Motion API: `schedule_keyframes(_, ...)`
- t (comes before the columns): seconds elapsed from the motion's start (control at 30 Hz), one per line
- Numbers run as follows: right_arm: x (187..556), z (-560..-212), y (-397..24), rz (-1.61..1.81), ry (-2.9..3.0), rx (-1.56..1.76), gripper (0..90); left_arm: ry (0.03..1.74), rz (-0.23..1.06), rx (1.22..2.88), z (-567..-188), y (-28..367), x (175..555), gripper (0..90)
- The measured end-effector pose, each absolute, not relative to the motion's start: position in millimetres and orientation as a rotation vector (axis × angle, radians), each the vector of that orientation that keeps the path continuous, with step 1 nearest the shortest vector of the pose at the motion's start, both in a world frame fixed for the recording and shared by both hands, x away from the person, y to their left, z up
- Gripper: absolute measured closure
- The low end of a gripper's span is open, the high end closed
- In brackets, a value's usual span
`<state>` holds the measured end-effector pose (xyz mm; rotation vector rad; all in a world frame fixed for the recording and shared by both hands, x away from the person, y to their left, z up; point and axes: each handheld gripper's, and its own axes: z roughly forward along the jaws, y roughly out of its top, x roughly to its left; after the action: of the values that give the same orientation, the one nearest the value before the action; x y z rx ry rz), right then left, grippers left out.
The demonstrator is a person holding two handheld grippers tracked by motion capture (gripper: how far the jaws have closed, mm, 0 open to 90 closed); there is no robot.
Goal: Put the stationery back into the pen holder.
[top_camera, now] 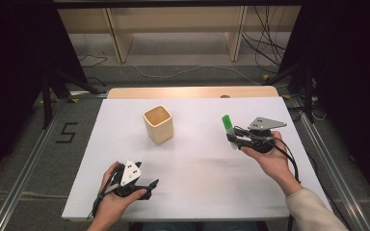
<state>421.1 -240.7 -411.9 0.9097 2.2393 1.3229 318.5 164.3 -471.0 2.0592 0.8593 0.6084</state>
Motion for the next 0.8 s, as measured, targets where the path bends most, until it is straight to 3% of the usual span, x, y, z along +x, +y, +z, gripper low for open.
schedule_keyframes(0.8,441,-407,-204,1.439,2.175,0.87,66.4,0.856,0.611,2.059,-471,164,318,16.2)
